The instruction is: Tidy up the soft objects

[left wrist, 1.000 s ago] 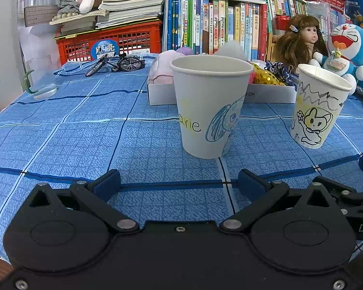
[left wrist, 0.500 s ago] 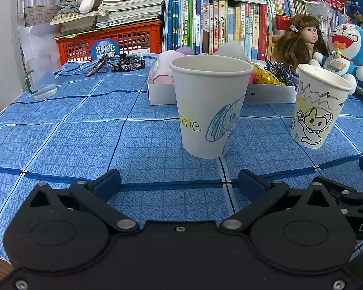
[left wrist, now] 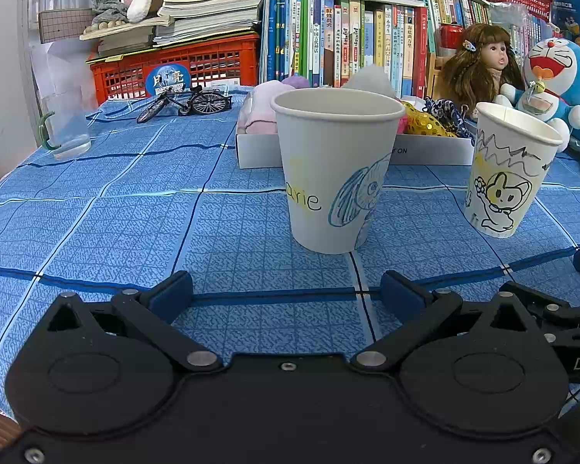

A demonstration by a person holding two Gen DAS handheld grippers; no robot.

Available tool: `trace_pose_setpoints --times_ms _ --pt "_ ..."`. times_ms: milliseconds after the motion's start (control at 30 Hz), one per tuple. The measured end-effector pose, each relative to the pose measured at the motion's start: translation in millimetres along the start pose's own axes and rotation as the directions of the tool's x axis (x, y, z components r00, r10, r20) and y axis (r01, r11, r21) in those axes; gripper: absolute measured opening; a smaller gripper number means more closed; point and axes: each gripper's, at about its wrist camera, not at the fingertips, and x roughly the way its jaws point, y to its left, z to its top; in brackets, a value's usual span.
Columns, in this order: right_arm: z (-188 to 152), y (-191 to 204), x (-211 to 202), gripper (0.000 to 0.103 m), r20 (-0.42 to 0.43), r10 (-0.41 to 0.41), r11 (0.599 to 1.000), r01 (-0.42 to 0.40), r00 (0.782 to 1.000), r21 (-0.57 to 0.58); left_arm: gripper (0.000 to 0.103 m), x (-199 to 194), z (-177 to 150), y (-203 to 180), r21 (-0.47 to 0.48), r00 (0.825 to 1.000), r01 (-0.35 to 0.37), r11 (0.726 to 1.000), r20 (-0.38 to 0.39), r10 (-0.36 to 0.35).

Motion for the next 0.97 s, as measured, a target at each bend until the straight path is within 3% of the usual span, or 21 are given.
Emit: trace_pose_setpoints --times_ms 967 --pt "-0.7 0.3 1.1 0.103 -0.002 0.003 1.0 -0.003 1.0 0.001 0.103 -1.5 -1.0 0.4 0.002 1.0 -0.002 1.0 0.008 0.002"
